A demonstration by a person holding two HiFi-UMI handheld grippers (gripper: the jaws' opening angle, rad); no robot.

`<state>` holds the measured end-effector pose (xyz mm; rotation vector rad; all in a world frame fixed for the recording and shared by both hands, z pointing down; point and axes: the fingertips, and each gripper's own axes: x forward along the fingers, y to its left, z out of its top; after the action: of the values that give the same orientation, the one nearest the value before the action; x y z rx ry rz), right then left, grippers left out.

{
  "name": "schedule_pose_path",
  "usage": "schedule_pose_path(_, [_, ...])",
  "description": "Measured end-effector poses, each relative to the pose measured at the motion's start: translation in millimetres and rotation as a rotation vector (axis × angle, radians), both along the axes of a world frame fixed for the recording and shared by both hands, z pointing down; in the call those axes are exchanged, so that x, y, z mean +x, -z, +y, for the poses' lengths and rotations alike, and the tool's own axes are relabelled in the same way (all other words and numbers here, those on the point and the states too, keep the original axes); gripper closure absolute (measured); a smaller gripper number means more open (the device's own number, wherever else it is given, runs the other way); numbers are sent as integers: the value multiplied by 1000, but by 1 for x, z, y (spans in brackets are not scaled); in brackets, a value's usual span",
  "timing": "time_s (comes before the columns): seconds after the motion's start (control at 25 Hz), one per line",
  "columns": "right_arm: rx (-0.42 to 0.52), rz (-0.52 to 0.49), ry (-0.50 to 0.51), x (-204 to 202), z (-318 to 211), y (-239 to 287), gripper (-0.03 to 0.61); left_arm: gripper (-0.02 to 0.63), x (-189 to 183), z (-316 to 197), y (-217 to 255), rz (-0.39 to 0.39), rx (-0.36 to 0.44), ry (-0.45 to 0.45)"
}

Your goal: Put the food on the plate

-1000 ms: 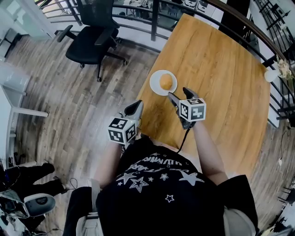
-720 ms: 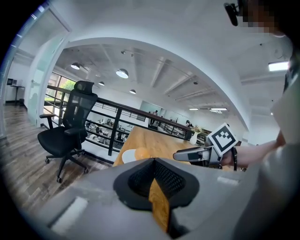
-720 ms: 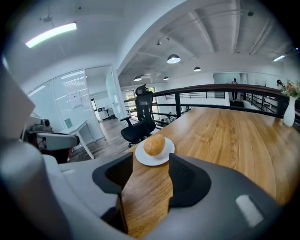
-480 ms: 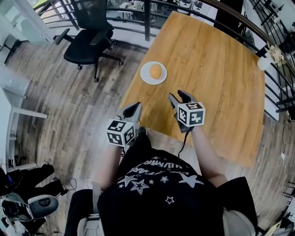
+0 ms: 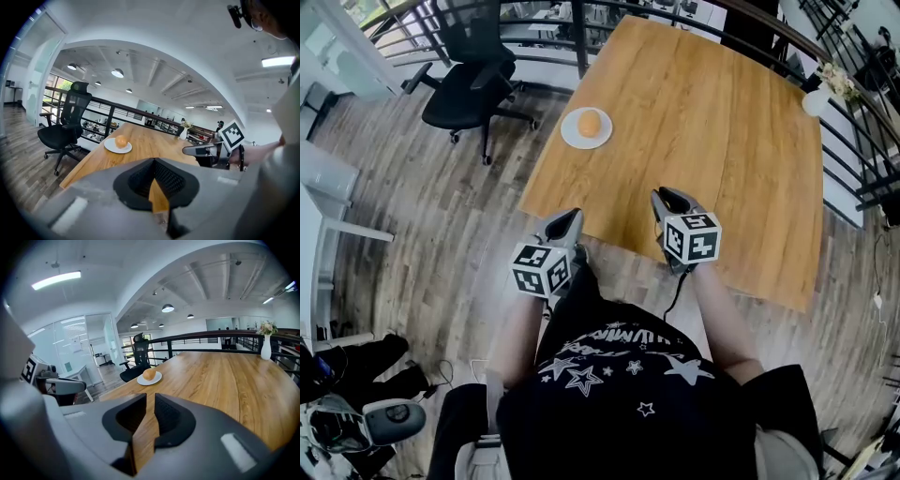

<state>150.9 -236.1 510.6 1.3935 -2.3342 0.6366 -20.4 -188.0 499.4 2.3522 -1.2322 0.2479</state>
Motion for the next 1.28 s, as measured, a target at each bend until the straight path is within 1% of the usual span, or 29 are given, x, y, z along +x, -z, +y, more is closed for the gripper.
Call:
schedule_pose_path(0.12, [4, -2, -33, 19, 17, 1, 575, 612, 13, 17, 2, -7, 5, -8])
schedule_pose_path(0.24, [9, 7, -55, 36, 34, -3, 575, 612, 25, 34, -2, -18, -10, -15])
schedule_pose_path(0.36, [-6, -12, -54, 44, 51, -12, 576, 612, 31, 51, -10, -37, -38, -17])
schedule_pose_path(0.44, [-26, -30, -50, 46, 60, -19, 577, 612, 32, 59, -14, -48, -51, -15])
schedule_pose_path(0.64, [-51, -52, -48, 49, 73, -29, 577, 612, 34, 70, -23, -45, -76, -18])
schedule_pose_path(0.88, [-82, -81, -58, 52, 85, -37, 577, 612, 37, 79, -25, -40, -78, -30])
schedule_pose_path(1.04, [-79, -81, -85, 53, 92, -40, 577, 612, 33, 89, -32, -39, -88, -39])
schedule_pose_path(1.28, [-56, -58, -98, 38, 117, -28, 577, 612, 11, 109, -25, -20, -71, -21])
